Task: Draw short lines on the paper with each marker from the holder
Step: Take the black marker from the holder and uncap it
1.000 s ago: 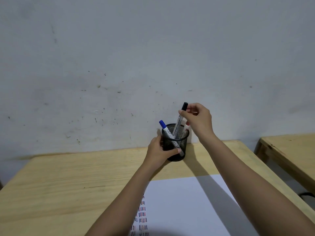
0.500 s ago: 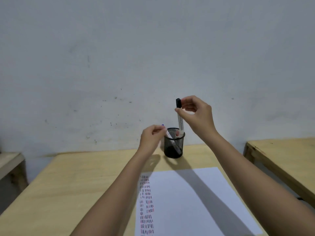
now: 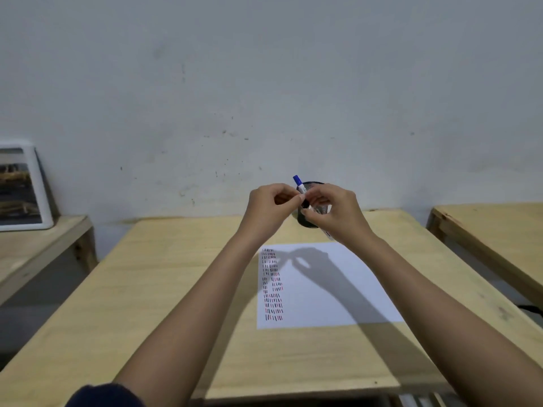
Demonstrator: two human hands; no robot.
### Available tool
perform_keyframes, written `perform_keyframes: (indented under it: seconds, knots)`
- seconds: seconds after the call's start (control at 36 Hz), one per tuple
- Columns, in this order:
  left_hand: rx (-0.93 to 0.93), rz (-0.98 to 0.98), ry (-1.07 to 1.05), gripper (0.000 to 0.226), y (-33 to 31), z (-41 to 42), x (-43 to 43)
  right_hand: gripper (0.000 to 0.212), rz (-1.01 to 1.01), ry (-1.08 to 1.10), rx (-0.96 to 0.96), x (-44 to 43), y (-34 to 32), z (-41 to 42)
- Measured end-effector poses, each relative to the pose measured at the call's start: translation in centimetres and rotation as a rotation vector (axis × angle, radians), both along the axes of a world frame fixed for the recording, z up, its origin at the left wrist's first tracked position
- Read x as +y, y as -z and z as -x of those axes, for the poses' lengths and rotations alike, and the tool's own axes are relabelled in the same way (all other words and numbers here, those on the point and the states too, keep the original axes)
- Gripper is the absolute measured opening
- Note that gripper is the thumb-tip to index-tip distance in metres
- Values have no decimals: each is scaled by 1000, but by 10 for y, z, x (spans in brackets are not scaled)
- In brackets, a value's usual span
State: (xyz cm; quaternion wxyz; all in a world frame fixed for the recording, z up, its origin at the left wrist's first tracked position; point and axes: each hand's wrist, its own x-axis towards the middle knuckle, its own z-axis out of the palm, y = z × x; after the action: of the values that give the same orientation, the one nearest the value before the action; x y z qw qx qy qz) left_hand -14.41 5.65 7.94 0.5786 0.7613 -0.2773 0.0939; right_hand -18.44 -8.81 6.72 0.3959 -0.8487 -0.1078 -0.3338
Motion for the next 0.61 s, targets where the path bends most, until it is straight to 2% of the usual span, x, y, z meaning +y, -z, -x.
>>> perform_keyframes:
  seconds: [0.11, 0.22, 0.31, 0.42, 0.47, 0.61]
  knots:
    - [-31, -53, -51, 9, 4, 5, 1, 15, -29, -24, 67, 0, 9, 4]
    - [-34, -53, -136, 11, 7, 4, 3, 8, -131, -51, 234, -7, 19, 5]
    - [24, 12, -178, 12, 9, 3, 9, 11, -223, -95, 349, -16, 30, 9]
    - [163, 133, -204, 17, 21, -3, 20, 4, -310, -97, 399, -28, 39, 13]
    - [239, 221, -178, 18, 30, -6, 24, 5, -450, -114, 405, -31, 42, 15]
    - [325, 326, -61, 8, 50, -6, 24, 5, -1006, -209, 397, -25, 49, 15]
